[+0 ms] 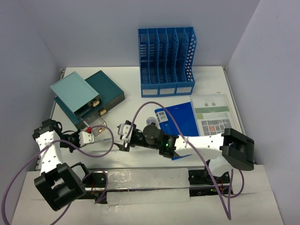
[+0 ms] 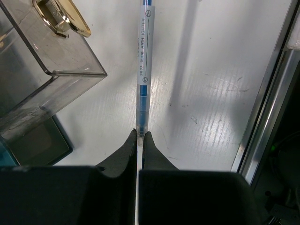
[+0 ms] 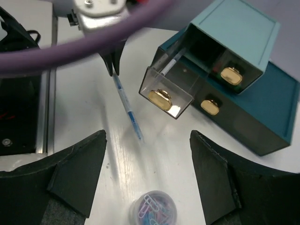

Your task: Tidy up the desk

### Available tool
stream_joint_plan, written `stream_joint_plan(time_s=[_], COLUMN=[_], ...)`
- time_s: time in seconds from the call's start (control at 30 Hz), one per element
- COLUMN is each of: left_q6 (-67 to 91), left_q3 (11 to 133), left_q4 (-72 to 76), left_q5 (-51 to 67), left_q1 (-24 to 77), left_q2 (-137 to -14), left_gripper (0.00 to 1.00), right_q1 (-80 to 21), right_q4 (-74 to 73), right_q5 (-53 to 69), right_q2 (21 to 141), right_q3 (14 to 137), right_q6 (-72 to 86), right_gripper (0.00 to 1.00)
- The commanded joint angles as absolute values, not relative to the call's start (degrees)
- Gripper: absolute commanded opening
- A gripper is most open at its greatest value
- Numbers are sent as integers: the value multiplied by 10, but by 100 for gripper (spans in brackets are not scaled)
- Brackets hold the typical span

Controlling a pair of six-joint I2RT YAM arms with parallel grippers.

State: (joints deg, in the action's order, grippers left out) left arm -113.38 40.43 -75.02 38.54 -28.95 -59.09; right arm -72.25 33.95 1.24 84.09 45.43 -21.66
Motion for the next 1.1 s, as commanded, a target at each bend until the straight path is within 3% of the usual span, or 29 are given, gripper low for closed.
stream_joint_plan(time_s=[0.0,0.13,0.23,0.27,0.37,1.07], left_q6=[-1249,-1241,-1236,-1234,-1234,-1227], left_q3=[427,430,435,437,437,441], left_q4=[-787,-787,-787,-787,-787,-787], left_q5=[420,423,428,429,430,436], left_q1=[-286,-286,-285,-286,-285,-282], left_q2=[-579,-579,-577,-576,-572,-578], left_gripper=[0,0,0,0,0,0], right_q1=[-661,-636,-598,-565,-551,-542], right_q4=[361,360,381,414,415,432], right_q5=[188,250,306,339,366,382], right_q2=[826,850,885,910,962,1081], right_q3=[454,475,498,502,531,588], right_q6=[-85,-11,84,184,236,349], right_gripper=[79,84,84,81,78,69])
